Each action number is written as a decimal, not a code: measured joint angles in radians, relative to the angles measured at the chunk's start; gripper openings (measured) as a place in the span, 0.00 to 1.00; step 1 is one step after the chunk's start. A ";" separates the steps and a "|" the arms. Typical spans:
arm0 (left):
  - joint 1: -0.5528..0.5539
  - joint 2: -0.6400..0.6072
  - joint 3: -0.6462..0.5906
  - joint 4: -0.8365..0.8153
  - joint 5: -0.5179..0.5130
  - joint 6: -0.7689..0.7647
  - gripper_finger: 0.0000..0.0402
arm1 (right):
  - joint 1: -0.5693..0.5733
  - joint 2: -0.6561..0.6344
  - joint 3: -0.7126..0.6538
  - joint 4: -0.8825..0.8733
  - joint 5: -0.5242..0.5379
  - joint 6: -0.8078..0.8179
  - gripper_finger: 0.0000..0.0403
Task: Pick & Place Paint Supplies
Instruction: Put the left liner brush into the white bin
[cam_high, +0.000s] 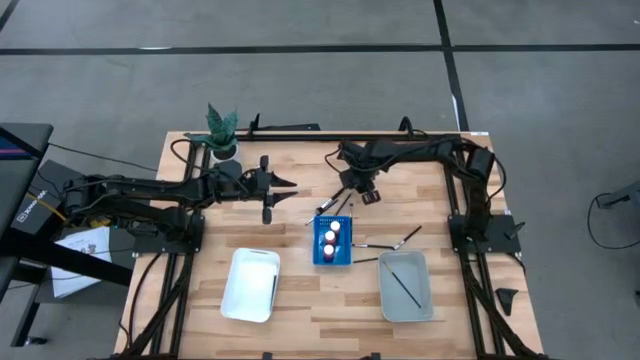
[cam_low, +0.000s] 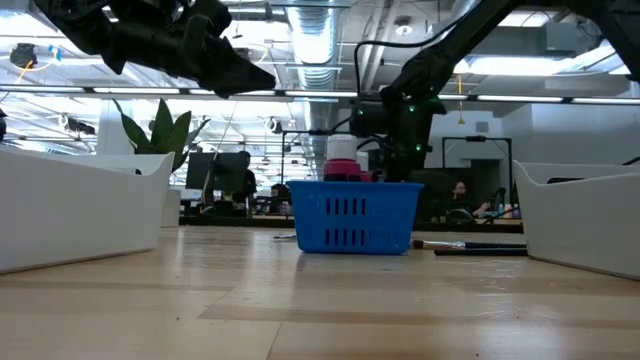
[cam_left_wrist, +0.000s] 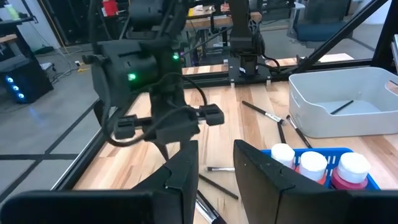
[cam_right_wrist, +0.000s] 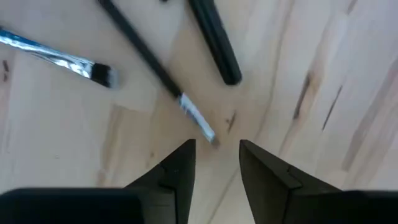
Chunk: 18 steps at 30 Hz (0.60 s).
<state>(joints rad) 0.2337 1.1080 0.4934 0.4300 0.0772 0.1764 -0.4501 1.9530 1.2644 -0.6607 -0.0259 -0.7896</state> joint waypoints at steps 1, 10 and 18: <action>0.000 0.000 0.000 -0.002 0.000 0.000 0.23 | -0.006 0.000 0.000 -0.002 -0.005 0.004 0.29; 0.000 0.000 0.000 -0.007 0.000 0.002 0.23 | 0.012 0.000 0.000 -0.003 -0.026 0.004 0.29; 0.000 0.000 0.000 -0.007 0.000 0.002 0.23 | 0.031 0.000 0.000 0.030 -0.019 -0.004 0.29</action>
<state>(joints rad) 0.2339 1.1080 0.4934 0.4225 0.0769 0.1787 -0.4195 1.9530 1.2640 -0.6312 -0.0447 -0.7933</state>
